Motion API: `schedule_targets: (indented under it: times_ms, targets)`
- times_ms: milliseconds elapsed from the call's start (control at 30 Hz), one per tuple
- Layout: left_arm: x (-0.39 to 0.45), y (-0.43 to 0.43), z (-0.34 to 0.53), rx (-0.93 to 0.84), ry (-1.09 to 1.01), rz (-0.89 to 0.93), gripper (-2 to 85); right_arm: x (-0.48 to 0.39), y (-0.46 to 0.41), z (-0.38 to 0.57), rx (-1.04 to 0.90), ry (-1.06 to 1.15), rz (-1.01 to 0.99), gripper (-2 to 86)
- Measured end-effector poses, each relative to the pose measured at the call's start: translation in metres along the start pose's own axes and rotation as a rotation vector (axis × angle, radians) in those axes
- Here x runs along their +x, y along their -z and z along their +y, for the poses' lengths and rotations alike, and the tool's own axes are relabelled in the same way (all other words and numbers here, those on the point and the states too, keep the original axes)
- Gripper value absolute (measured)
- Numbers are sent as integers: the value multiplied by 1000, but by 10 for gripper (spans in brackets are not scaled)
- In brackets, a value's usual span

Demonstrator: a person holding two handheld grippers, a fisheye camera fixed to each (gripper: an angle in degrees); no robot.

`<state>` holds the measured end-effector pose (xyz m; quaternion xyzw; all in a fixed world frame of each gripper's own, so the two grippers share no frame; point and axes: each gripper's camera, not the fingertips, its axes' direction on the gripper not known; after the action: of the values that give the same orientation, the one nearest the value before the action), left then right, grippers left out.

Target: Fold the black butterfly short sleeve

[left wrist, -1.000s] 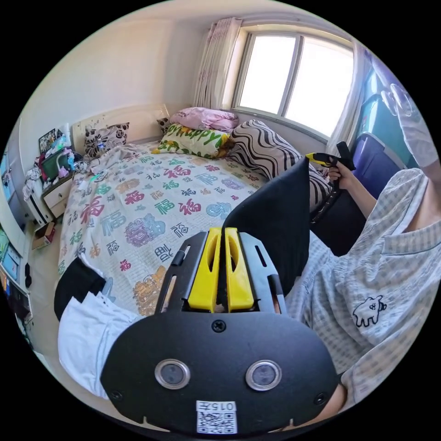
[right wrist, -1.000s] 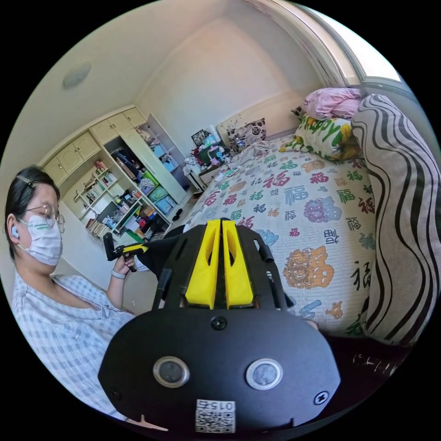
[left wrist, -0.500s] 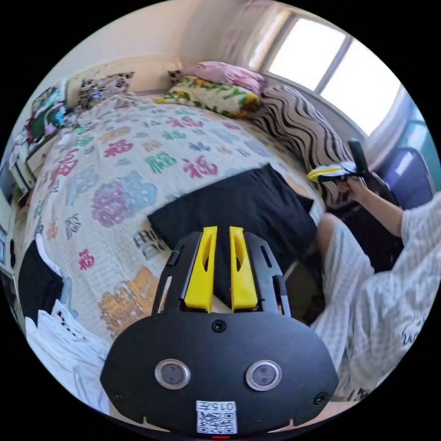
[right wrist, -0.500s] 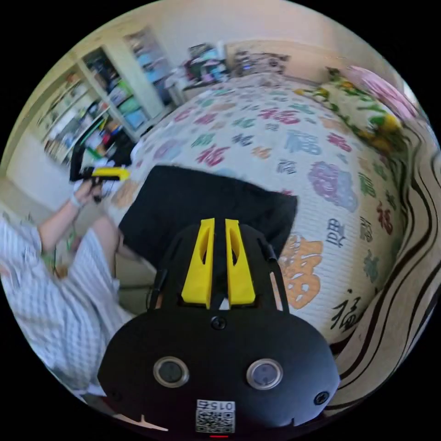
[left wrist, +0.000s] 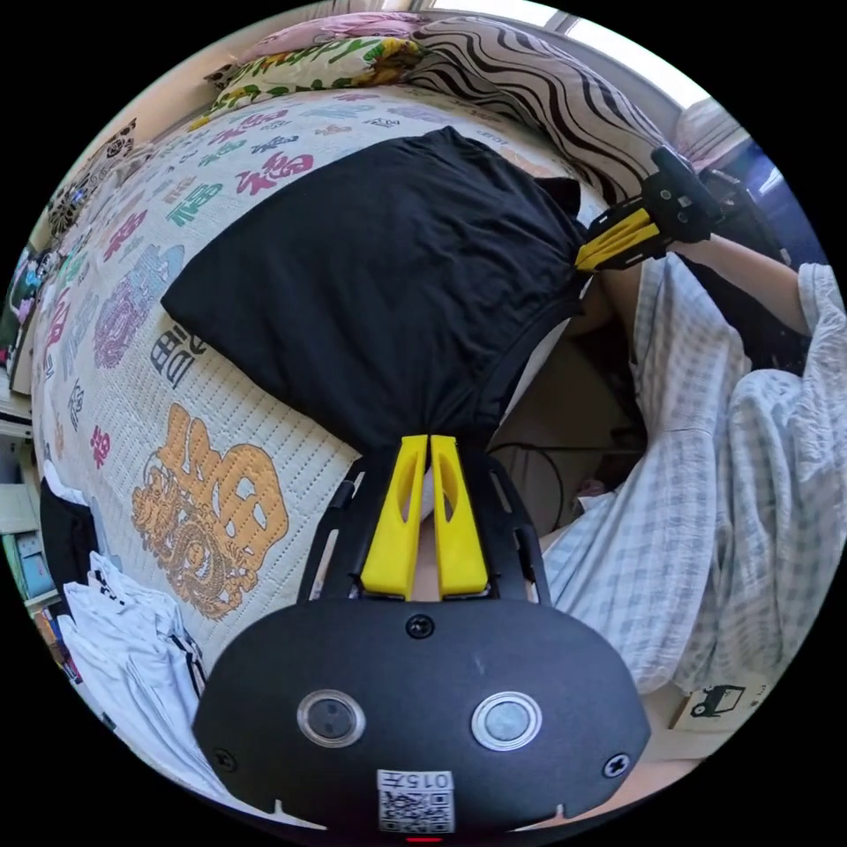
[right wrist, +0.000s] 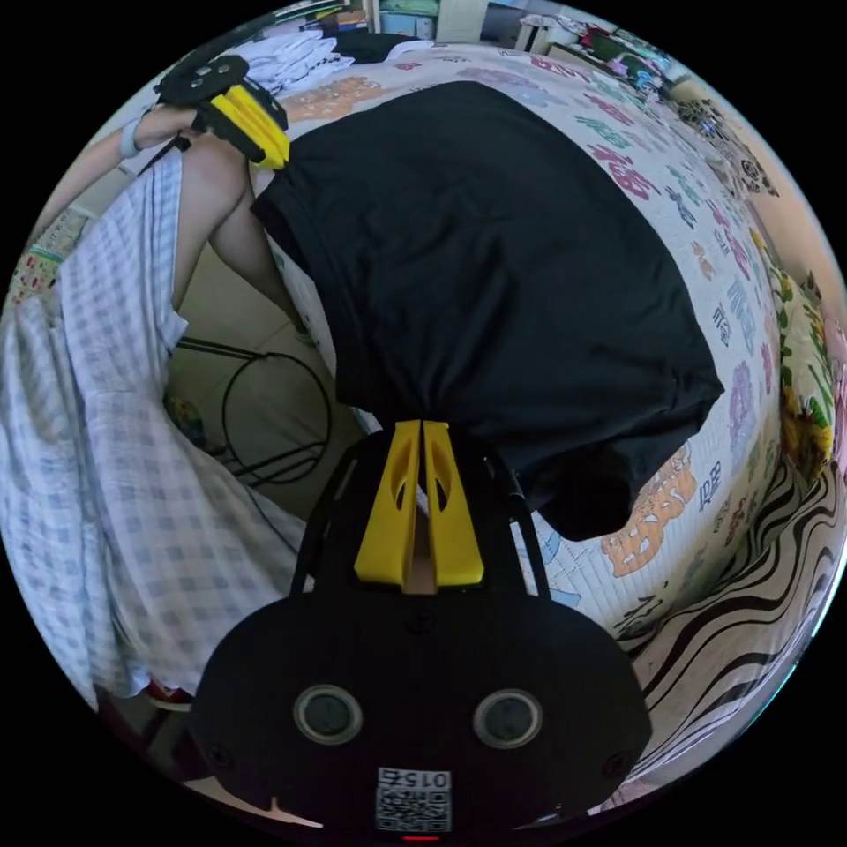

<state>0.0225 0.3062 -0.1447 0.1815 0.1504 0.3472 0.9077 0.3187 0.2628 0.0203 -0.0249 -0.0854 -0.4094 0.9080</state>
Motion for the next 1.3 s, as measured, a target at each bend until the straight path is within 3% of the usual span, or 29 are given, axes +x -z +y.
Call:
schedule_targets:
  times_ms: [233, 333, 433, 533, 600, 700, 933, 1033, 1133, 1300]
  targets:
    - [-76, 70, -40, 187, -27, 48, -1, 83, 71, 16, 181, -129, -41, -10]
    - [-141, 121, -98, 336, -12, -76, 1, 153, 116, -6, 275, -166, 66, -10]
    - [-210, 152, -159, 535, 164, -277, 4, 242, 158, -46, 428, -347, 193, -7]
    - [-251, 143, -167, 615, 321, -202, 12, 309, 171, -52, 561, -610, 69, 1]
    - [-253, 125, -149, 598, 291, -154, 20, 318, 164, -36, 594, -603, -20, 10]
    - [-248, 75, -95, 429, 330, -138, 40, 306, 130, 9, 487, -540, -44, 42]
    - [-211, -31, 19, 64, 525, 285, 100, 266, 42, 128, 190, -729, -269, 104]
    - [-197, -48, 22, 36, 529, 352, 103, 261, 33, 138, 132, -743, -238, 110]
    - [-198, -58, 15, 12, 545, 351, 102, 272, 31, 141, 146, -759, -365, 121]
    - [-204, -59, 20, 36, 588, 387, 89, 283, 51, 160, 272, -820, -363, 129]
